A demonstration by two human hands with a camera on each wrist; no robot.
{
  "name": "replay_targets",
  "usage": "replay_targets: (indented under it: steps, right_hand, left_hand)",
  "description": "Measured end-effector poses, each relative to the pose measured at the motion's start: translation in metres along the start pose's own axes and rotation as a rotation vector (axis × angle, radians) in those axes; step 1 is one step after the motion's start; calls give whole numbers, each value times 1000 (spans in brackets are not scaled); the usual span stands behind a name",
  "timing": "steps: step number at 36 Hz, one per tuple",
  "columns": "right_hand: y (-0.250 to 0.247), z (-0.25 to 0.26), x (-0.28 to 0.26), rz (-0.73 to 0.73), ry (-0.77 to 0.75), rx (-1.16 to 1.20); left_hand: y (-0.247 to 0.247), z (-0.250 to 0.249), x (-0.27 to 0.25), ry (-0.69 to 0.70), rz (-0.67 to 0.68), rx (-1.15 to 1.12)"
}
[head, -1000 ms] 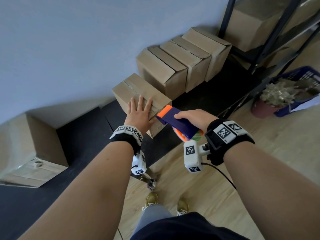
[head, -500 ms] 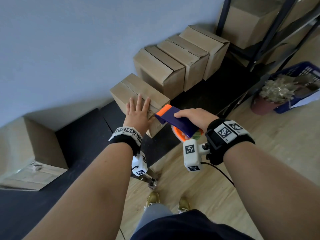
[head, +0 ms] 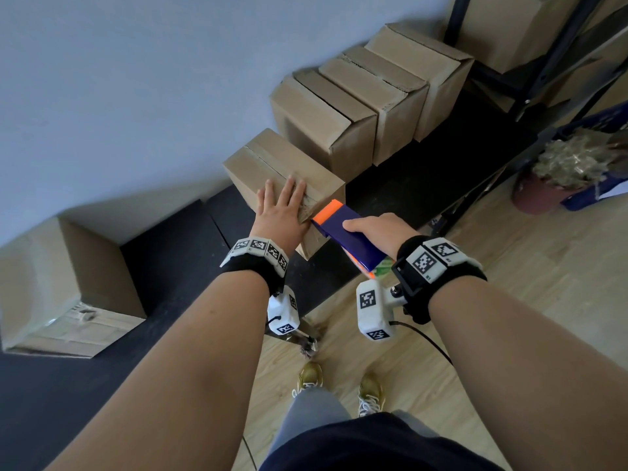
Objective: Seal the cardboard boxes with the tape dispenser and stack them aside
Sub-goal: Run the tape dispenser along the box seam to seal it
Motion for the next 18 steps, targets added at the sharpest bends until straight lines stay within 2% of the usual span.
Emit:
replay_targets:
  steps: [6,14,18]
  right_hand:
    - [3,1,8,-7,1,19]
    - [0,-1,13,1,19,22]
    - [0,-5,12,5,21,37]
  left_hand:
    - [-1,0,2,-6,9,-43]
    - [-11,2,7,-104,50,-396]
    - [-8,1,7,-94,8,-331]
Point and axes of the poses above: each hand's wrist, its own x-axis towards the middle knuckle, its own y-axis out of the palm, z = x × y, the point moved 3 cm from there along x, towards the middle knuckle, and after that the axes turned 6 degrees about x, right-handed, at the moved point
